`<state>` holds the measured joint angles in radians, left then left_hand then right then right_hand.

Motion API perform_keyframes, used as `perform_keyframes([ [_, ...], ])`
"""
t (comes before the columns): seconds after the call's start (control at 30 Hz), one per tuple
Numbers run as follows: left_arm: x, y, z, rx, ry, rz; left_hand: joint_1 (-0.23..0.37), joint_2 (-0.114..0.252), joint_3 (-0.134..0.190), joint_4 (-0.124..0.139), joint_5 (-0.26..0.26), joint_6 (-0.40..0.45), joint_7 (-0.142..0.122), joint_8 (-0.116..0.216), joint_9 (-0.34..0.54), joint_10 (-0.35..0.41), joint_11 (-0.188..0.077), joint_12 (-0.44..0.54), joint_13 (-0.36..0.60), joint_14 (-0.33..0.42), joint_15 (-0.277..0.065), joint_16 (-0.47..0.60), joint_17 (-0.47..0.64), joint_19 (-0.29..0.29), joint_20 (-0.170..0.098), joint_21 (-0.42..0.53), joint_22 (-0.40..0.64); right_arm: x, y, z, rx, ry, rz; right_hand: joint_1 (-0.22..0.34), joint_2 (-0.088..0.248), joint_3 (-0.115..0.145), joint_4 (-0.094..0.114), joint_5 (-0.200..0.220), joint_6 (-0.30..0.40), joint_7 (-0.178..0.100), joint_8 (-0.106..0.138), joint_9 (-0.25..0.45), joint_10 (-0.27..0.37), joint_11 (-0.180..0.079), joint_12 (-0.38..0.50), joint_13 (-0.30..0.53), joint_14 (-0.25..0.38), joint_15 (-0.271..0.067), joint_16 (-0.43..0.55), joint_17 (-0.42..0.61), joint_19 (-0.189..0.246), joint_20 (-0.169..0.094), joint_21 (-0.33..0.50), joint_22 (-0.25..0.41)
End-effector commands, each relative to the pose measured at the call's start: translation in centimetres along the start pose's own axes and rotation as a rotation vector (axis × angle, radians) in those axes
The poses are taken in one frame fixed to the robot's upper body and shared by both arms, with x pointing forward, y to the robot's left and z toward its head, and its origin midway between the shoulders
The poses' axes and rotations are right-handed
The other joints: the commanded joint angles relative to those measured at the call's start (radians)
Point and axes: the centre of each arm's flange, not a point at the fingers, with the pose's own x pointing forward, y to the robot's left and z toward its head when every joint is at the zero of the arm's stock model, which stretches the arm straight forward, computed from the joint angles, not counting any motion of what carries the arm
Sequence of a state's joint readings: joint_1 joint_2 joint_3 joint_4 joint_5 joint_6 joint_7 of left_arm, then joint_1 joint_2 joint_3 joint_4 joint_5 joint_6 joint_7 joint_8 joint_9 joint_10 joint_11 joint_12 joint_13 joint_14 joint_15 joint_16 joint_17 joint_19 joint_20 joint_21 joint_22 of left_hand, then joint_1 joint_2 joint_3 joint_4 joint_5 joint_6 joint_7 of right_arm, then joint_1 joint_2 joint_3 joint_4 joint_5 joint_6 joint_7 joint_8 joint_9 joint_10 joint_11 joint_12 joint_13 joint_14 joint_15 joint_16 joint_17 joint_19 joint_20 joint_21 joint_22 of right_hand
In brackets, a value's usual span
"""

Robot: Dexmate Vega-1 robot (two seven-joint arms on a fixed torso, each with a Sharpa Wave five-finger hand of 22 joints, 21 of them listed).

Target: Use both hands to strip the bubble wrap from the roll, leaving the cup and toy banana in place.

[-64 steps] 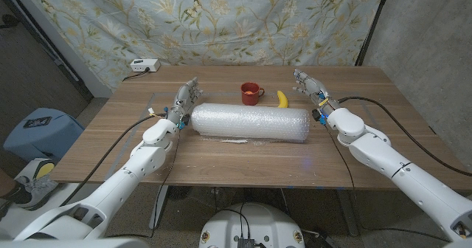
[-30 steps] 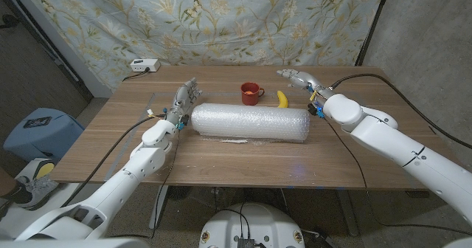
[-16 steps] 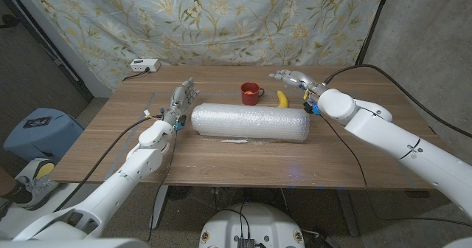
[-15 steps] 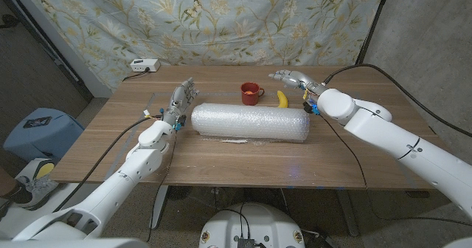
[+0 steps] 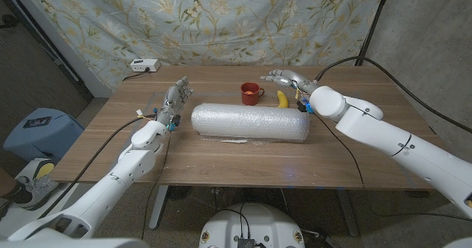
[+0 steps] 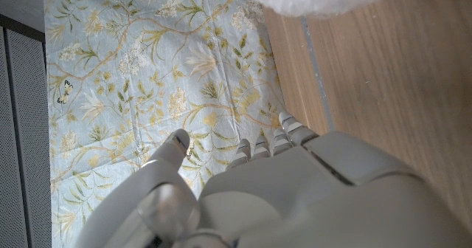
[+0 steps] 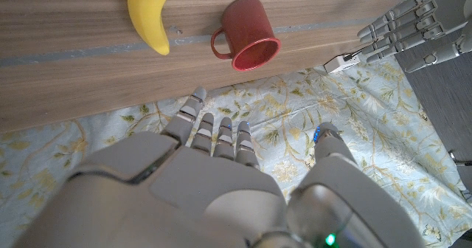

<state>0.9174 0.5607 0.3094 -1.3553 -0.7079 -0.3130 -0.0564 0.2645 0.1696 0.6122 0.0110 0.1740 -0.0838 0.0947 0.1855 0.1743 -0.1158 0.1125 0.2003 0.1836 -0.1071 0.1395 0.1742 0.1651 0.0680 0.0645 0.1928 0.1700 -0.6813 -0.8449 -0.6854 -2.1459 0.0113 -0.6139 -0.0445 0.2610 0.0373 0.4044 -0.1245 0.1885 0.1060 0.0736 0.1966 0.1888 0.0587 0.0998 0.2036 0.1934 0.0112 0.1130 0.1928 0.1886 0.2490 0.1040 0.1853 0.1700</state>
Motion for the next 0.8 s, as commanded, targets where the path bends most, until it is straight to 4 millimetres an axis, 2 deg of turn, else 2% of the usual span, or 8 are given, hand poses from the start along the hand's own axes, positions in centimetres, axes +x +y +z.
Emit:
perform_keyframes([
  [0.03,-1.0,0.9,0.6,0.012,-0.009,0.004,0.011,-0.001,0.004,-0.004,0.006,0.005,0.005,0.003,0.006,0.004,0.004,0.010,0.005,0.001,0.007,0.005,0.004,0.008,0.001,0.006,0.005,0.1,0.3,2.5,-0.130,0.016,0.030,0.015,-0.005,0.002,-0.009,-0.002,0.005,0.007,0.007,0.001,0.010,0.016,0.006,0.004,0.006,0.003,0.006,0.002,0.007,-0.001,0.007,0.002],
  [0.2,-1.0,0.9,0.5,0.010,-0.010,-0.003,0.010,-0.001,0.004,-0.004,0.006,0.007,0.005,0.003,0.006,0.005,0.004,0.010,0.005,0.002,0.006,0.006,0.005,0.009,0.002,0.006,0.005,0.2,0.7,3.5,-0.161,0.014,0.070,0.023,-0.011,0.000,-0.018,-0.003,-0.006,0.013,0.002,0.001,0.000,0.041,0.001,0.005,-0.002,0.018,0.003,0.003,0.001,0.005,0.005,0.003],
  [0.37,-0.9,1.1,0.5,0.013,-0.007,-0.010,0.009,-0.001,0.004,-0.003,0.006,0.006,0.005,0.002,0.006,0.003,0.005,0.009,0.006,0.001,0.007,0.005,0.005,0.007,0.002,0.005,0.005,0.4,1.1,4.5,-0.187,0.013,0.125,0.040,-0.016,0.000,-0.028,-0.003,-0.023,0.032,-0.004,0.003,-0.045,0.075,-0.012,0.008,-0.035,0.056,-0.006,0.004,-0.019,0.022,0.001,0.004],
  [0.53,-0.7,1.2,0.5,0.013,-0.005,-0.014,0.009,-0.001,0.004,-0.004,0.006,0.005,0.004,0.002,0.006,0.003,0.005,0.009,0.006,0.001,0.007,0.005,0.005,0.007,0.002,0.005,0.005,0.7,1.5,5.4,-0.211,0.023,0.183,0.048,-0.016,0.000,-0.031,-0.003,-0.043,0.039,-0.009,0.004,-0.063,0.093,-0.014,0.009,-0.053,0.069,-0.008,0.005,-0.034,0.030,-0.001,0.004],
  [0.8,-0.5,1.3,0.1,0.006,-0.003,-0.015,0.008,-0.001,0.005,-0.003,0.006,0.005,0.003,0.001,0.006,0.004,0.005,0.008,0.006,0.001,0.007,0.005,0.005,0.007,0.002,0.005,0.005,0.7,1.4,6.1,-0.229,0.039,0.256,0.061,-0.020,-0.006,-0.030,-0.003,-0.102,0.056,-0.016,0.006,-0.124,0.118,-0.019,0.012,-0.112,0.097,-0.012,0.008,-0.098,0.039,-0.007,0.004],
])
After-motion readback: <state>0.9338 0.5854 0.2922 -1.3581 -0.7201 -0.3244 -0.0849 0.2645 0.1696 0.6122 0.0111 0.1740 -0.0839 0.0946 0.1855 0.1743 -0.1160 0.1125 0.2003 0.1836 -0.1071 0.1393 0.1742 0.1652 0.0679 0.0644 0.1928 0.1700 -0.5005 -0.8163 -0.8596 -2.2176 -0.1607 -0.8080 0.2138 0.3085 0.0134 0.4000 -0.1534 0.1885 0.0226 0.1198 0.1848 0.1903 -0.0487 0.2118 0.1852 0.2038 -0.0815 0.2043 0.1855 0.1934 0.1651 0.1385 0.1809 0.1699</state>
